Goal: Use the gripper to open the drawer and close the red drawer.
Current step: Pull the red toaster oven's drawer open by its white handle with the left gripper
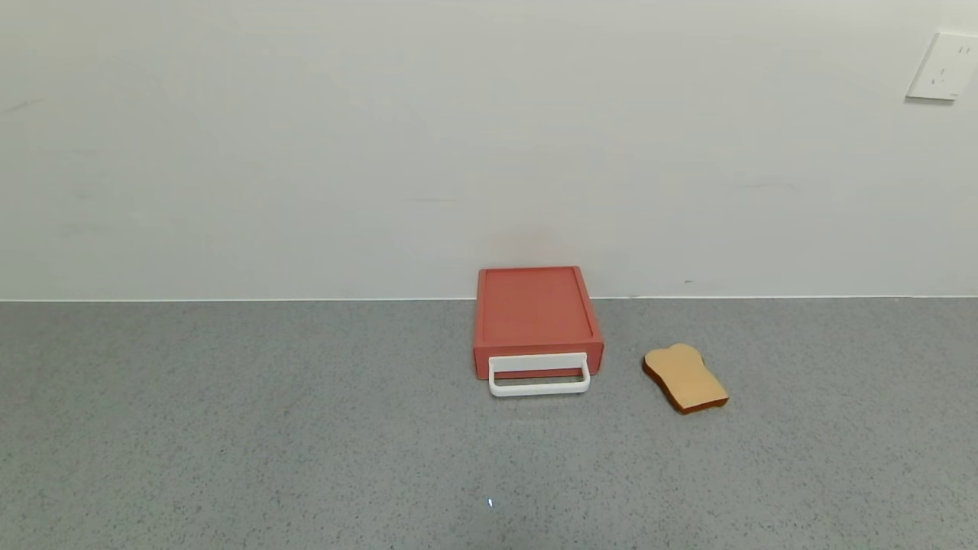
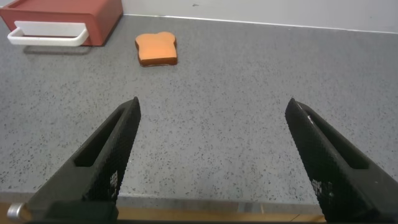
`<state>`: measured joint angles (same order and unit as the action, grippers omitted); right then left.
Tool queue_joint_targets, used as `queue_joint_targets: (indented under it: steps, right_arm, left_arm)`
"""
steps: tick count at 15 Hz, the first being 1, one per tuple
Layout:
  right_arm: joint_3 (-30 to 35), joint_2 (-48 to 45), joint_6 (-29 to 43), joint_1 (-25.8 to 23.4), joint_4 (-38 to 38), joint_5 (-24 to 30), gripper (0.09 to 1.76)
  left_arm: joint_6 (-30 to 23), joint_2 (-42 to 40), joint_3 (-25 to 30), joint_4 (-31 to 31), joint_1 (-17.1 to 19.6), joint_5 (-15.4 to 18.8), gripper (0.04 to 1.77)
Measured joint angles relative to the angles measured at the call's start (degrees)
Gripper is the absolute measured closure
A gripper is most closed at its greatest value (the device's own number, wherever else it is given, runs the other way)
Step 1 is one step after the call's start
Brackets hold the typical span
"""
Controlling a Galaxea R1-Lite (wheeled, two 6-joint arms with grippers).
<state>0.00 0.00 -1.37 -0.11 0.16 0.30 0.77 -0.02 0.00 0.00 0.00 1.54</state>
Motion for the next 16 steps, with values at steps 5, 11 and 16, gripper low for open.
queue_joint_targets:
  steps: [5, 11, 16]
  right_arm:
    - [-0.05, 0.0, -0.01, 0.04, 0.11, -0.06, 0.14]
    - [-0.1, 0.0, -0.01, 0.01, 0.3, -0.09, 0.14]
    - [-0.1, 0.0, -0.01, 0.01, 0.28, -0.09, 0.14]
  left_arm:
    - [0.27, 0.0, -1.37, 0.07, 0.0, 0.41, 0.09]
    - [1.51, 0.38, -9.51, 6.14, 0.05, 1.38, 0.09]
    - [1.6, 8.37, -18.68, 8.27, 0.02, 0.96, 0.09]
